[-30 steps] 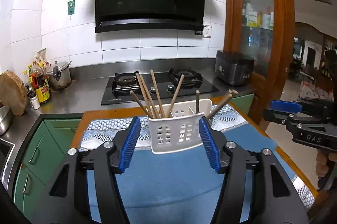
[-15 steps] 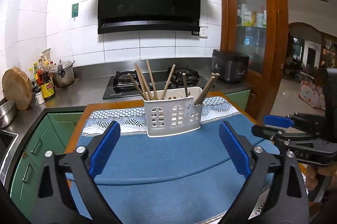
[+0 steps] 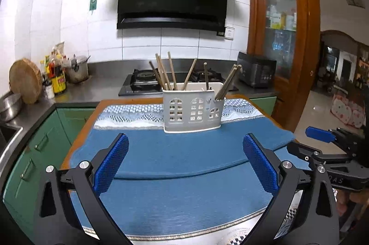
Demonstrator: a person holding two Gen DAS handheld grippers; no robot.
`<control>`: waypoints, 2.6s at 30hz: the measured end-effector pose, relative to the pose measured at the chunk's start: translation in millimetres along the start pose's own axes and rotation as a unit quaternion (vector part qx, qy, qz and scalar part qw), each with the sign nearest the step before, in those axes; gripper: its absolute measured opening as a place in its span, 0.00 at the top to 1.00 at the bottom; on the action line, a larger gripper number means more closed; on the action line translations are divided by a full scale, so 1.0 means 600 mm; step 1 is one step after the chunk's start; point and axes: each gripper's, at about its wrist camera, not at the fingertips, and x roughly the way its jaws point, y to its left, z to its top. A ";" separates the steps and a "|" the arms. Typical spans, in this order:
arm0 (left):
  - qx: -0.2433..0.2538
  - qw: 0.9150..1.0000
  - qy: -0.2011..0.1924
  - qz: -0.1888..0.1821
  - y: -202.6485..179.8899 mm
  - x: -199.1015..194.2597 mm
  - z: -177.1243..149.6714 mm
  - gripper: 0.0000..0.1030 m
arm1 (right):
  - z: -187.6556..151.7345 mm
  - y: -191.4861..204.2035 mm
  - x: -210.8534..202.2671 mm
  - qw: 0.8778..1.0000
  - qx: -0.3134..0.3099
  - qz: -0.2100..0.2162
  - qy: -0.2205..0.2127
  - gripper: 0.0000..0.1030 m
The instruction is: Organize utensils
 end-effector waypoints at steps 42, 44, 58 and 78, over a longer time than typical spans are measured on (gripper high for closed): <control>0.000 0.999 0.044 0.022 0.011 -0.018 -0.076 0.05 | -0.064 0.014 -0.024 1.000 0.015 -0.010 -0.005 0.14; -0.001 0.999 0.045 0.023 0.012 -0.018 -0.077 0.05 | -0.064 0.015 -0.024 1.000 0.015 -0.012 -0.005 0.14; -0.008 0.998 0.052 0.028 0.024 -0.013 -0.085 0.05 | -0.067 0.016 -0.021 1.000 0.014 -0.013 0.000 0.14; -0.003 0.998 0.057 0.030 0.018 -0.010 -0.085 0.05 | -0.070 0.018 -0.023 1.000 0.010 -0.014 0.002 0.13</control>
